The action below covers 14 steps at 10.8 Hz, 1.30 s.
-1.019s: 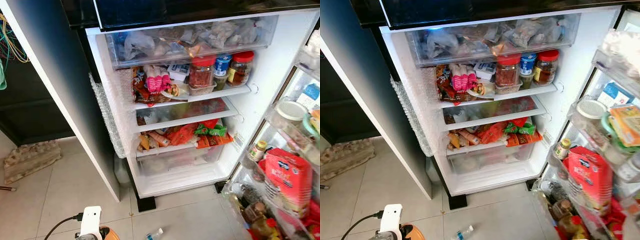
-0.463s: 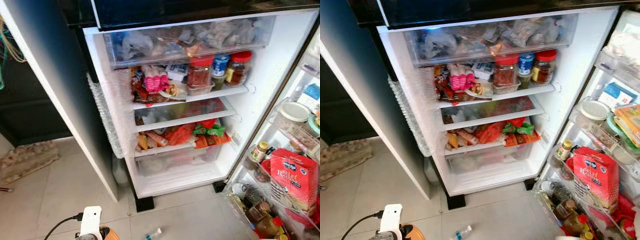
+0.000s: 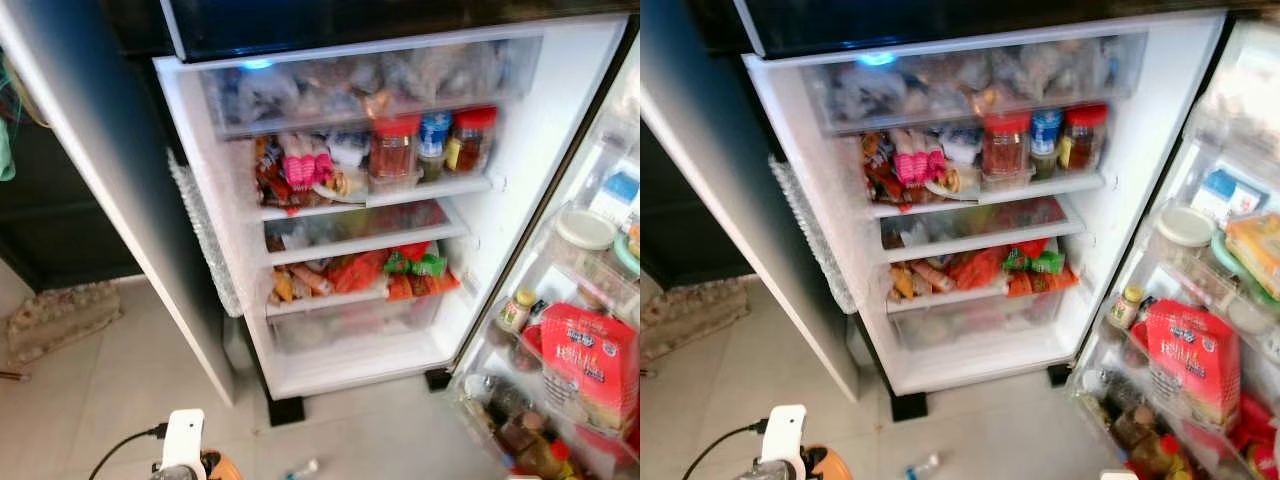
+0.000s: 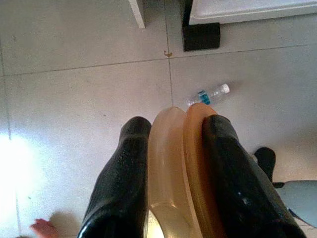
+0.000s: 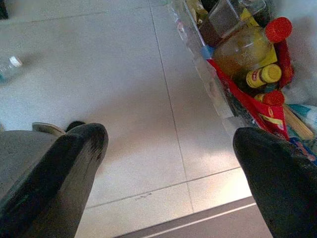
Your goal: Restocking fridge
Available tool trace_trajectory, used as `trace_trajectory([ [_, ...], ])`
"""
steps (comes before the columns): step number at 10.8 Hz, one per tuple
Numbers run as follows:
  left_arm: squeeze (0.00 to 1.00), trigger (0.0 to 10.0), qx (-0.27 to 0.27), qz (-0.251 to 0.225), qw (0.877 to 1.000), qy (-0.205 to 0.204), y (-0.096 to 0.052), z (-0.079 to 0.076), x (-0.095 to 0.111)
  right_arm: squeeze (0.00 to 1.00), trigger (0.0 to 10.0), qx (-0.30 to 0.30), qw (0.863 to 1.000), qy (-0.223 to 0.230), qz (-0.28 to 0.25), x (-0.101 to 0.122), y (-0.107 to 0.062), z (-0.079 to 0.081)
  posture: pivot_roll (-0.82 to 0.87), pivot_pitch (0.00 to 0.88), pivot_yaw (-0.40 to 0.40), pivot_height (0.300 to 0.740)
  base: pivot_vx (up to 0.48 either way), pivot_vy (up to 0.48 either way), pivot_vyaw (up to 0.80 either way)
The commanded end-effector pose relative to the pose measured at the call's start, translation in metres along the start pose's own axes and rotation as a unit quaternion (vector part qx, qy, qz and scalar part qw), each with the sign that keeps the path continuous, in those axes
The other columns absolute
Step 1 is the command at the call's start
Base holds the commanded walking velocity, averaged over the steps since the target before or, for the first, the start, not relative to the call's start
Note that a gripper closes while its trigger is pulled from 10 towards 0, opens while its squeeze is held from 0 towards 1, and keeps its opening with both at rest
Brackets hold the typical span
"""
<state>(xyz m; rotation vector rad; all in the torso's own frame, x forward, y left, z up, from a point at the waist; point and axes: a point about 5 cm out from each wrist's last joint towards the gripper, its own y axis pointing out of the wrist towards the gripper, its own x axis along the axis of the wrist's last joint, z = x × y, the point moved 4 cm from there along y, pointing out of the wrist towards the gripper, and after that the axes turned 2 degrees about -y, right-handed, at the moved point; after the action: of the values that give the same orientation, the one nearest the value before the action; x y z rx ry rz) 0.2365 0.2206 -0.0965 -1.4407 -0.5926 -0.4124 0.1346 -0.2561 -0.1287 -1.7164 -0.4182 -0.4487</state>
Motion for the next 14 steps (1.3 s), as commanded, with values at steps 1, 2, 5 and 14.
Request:
trace_trajectory([
  [1, 0.0, 10.0, 0.007, 0.012, 1.0, 0.007, -0.001, 0.005, -0.006, 0.0, 10.0, 0.001, 1.0, -0.001, 0.014, -0.009, -0.002, -0.002, -0.03, 0.024, 0.016, 0.74, 0.0, -0.3, 0.0],
  [2, 0.0, 10.0, 0.007, 0.012, 1.0, 0.007, -0.001, 0.005, -0.006, 0.0, 10.0, -0.001, 1.0, -0.001, 0.021, -0.013, -0.003, -0.005, -0.03, 0.025, 0.016, 0.74, 0.0, -0.292, 0.0],
  [5, 0.0, 10.0, 0.006, 0.011, 1.0, 0.008, -0.001, 0.005, -0.006, 0.0, 10.0, -0.004, 0.999, 0.0, 0.032, -0.019, -0.005, -0.011, -0.04, 0.028, 0.018, 0.74, 0.0, -0.292, 0.0],
  [14, 0.0, 10.0, 0.009, 0.01, 1.0, 0.007, -0.001, 0.005, -0.007, 0.0, 10.0, 0.008, 0.999, 0.001, 0.031, -0.011, -0.001, 0.008, -0.03, 0.016, 0.02, 0.74, 0.0, 0.0, 0.0],
])
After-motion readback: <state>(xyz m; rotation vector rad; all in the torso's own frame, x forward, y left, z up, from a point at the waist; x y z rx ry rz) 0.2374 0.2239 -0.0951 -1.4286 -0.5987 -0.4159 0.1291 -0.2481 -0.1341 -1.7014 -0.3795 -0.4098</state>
